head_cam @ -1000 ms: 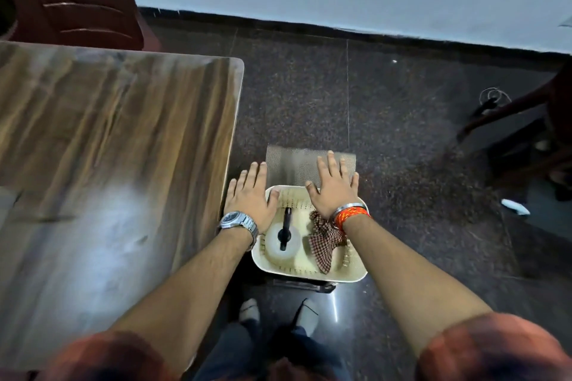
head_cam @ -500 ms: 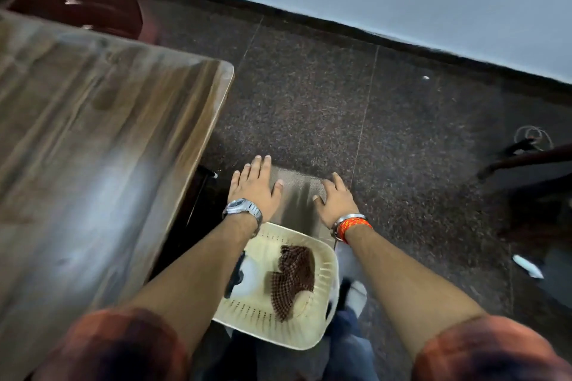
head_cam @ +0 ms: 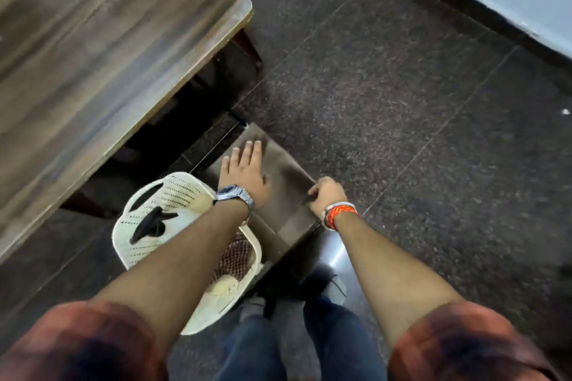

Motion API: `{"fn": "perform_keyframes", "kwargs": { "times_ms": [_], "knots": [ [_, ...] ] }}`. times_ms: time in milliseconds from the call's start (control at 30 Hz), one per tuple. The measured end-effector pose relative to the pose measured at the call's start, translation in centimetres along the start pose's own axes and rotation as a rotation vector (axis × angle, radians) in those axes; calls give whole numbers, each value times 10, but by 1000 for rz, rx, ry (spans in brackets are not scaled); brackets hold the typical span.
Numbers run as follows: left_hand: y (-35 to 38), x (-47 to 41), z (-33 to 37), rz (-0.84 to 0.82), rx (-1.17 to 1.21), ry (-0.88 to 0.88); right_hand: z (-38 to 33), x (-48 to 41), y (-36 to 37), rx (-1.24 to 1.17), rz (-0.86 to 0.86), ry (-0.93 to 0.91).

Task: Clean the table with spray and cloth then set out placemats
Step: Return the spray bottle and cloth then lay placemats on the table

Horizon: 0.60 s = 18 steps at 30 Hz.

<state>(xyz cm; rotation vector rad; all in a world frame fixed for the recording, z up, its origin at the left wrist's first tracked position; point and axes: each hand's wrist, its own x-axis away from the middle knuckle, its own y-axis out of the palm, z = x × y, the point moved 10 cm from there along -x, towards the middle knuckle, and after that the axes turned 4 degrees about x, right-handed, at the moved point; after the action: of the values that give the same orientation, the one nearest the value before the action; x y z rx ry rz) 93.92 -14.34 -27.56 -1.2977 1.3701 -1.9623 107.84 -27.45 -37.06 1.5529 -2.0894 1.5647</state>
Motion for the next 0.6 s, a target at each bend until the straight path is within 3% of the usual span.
{"fn": "perform_keyframes", "kwargs": {
  "times_ms": [167, 267, 367, 600],
  "knots": [
    [-12, -6, -3, -25, 259, -192, -46, 30, -89, -220, 249, -316],
    [-63, -17, -7, 219, 616, -293, -66, 39, -151, -288, 259, -431],
    [-122, -24, -16, 464, 790, -449, -77, 36, -214, -312, 231, -476],
    [-202, -60, -11, 584, 1112, -723, -155, -5, -335, -249, 245, -664]
  ]
}}
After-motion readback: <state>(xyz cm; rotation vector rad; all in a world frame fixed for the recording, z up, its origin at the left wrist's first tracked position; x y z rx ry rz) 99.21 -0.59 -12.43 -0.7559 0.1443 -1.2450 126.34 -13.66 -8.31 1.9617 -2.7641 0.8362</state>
